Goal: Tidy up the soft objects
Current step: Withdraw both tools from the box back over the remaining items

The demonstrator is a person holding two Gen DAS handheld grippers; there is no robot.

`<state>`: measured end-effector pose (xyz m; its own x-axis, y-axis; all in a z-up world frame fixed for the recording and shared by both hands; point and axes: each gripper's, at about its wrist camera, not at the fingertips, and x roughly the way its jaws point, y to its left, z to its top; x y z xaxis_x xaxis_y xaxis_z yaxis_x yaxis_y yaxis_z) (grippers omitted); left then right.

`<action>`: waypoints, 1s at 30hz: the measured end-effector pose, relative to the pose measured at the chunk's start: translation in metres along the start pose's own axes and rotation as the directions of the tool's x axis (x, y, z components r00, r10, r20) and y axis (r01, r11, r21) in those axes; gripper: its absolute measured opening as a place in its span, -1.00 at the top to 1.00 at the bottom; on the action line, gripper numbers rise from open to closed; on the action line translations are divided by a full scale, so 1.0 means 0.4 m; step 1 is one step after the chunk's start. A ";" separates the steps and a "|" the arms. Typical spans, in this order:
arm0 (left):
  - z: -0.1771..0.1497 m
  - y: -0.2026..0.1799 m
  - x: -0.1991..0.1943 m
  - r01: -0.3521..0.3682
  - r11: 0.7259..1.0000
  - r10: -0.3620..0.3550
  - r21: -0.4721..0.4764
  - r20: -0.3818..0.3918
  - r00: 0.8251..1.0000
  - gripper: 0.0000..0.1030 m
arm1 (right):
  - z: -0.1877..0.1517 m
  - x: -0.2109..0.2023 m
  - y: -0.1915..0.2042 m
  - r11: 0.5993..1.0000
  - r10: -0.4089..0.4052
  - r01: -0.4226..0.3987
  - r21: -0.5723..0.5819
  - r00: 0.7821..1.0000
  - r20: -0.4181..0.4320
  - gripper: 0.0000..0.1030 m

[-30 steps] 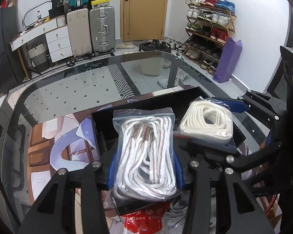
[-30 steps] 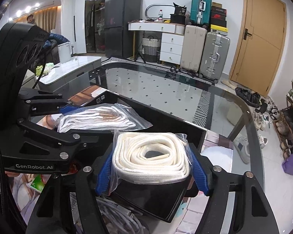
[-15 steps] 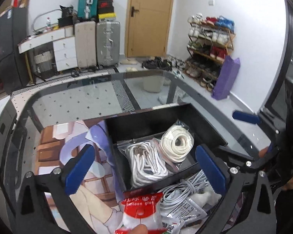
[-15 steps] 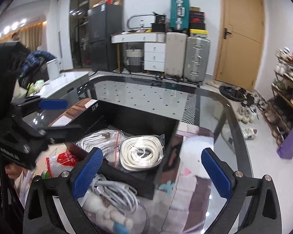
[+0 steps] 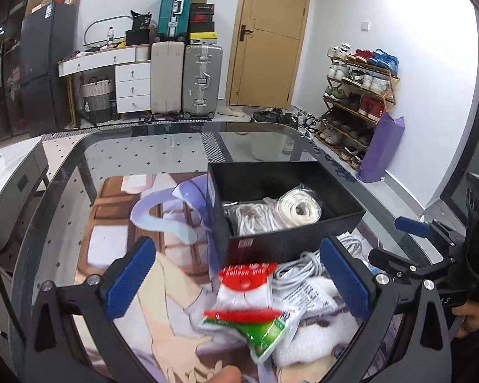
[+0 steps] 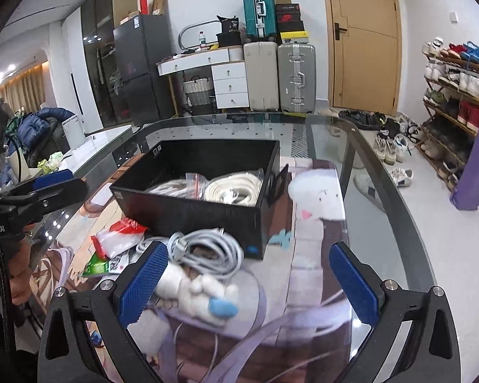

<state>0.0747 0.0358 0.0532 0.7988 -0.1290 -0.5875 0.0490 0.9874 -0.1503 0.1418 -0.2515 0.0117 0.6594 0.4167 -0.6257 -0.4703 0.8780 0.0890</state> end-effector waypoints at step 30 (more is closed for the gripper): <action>-0.157 0.014 -0.003 -0.022 0.999 0.023 0.043 -0.038 0.999 -1.00 | -0.102 -0.007 0.028 0.996 -0.042 0.049 0.073 0.995 -0.094 -0.99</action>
<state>0.0365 0.0357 0.0030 0.7765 -0.1093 -0.6205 0.0574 0.9930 -0.1032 0.1109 -0.2525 -0.0174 0.6208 0.3552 -0.6989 -0.3929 0.9124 0.1148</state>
